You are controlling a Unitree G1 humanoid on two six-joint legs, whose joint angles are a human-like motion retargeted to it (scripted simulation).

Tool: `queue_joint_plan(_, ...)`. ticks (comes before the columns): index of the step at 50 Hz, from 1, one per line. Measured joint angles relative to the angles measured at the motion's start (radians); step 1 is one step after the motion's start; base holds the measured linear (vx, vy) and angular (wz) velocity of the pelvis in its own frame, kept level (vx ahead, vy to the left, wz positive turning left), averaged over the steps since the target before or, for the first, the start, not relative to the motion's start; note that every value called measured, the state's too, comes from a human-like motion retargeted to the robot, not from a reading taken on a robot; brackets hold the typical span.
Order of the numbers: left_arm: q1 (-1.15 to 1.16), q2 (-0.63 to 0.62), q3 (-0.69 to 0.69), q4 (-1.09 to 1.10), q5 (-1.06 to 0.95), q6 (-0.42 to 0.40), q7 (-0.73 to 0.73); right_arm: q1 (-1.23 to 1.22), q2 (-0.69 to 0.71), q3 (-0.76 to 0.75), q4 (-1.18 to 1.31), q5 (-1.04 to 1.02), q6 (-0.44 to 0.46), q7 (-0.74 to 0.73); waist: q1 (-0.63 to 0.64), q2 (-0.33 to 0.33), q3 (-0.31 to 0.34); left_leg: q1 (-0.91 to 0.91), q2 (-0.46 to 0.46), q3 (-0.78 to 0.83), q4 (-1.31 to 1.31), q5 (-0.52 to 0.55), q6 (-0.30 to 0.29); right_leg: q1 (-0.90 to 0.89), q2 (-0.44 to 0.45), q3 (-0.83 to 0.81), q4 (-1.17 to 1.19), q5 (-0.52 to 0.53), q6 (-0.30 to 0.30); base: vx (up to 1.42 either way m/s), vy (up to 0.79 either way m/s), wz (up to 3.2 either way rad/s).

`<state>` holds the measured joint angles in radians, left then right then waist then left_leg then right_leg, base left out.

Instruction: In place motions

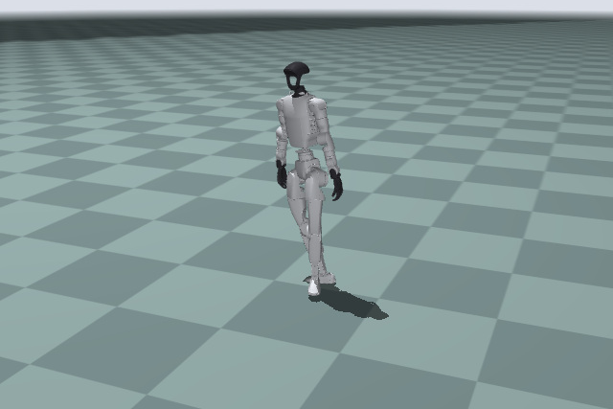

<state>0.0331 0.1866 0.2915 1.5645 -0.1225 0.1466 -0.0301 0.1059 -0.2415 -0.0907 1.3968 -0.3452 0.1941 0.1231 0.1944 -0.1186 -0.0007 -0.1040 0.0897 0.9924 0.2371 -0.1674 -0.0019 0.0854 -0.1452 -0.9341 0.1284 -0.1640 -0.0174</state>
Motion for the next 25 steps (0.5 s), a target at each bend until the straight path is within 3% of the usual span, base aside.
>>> queue_joint_plan(3, 0.030, -0.018, 0.029, 0.022, -0.026, -0.001, 0.016, -0.017, 0.013, -0.007, -0.045, 0.003, -0.011, 0.002, 0.014, 0.001, -0.013, 0.060, -0.010, 0.081, -0.059, 0.025, -0.007, 0.005, 0.009, -0.049, -0.005, -0.006, 0.013, 0.09, 0.12, 1.13)
queue_joint_plan(5, 0.049, -0.038, 0.051, 0.037, -0.041, -0.003, 0.021, -0.028, 0.023, -0.009, -0.081, 0.006, -0.020, 0.010, 0.021, 0.020, -0.026, 0.081, -0.012, 0.096, -0.105, 0.061, -0.058, 0.008, 0.036, -0.074, -0.008, -0.013, 0.020, 0.14, 0.07, 0.84)
queue_joint_plan(7, 0.067, -0.063, 0.082, 0.053, -0.054, -0.004, 0.016, -0.042, 0.034, 0.009, -0.117, 0.011, -0.024, 0.017, 0.024, 0.040, -0.039, 0.088, -0.010, 0.129, -0.157, 0.162, -0.087, 0.009, 0.058, -0.087, -0.009, -0.015, 0.025, 0.19, 0.08, 0.51)
queue_joint_plan(15, 0.081, -0.131, 0.136, 0.029, -0.053, -0.010, -0.011, -0.100, 0.125, 0.149, -0.170, 0.086, -0.050, 0.028, 0.009, 0.050, -0.006, 0.085, -0.055, 0.000, -0.225, 0.159, -0.071, 0.049, 0.068, -0.108, -0.007, 0.001, 0.042, 0.17, 0.04, 0.27)
queue_joint_plan(19, 0.066, -0.117, 0.091, -0.009, -0.005, -0.005, -0.034, -0.092, 0.146, 0.205, -0.185, 0.011, -0.070, 0.095, 0.022, 0.044, -0.017, 0.071, -0.067, -0.045, -0.225, 0.136, -0.055, 0.057, 0.062, -0.115, 0.005, 0.011, 0.060, 0.25, 0.02, 0.41)
queue_joint_plan(25, 0.024, -0.094, 0.035, -0.094, 0.040, -0.011, -0.047, -0.081, 0.126, 0.260, -0.141, -0.132, -0.076, 0.069, 0.033, 0.053, -0.021, 0.065, -0.074, -0.118, -0.219, 0.093, -0.044, 0.083, 0.048, -0.144, 0.043, 0.040, 0.094, 0.25, 0.10, 0.47)
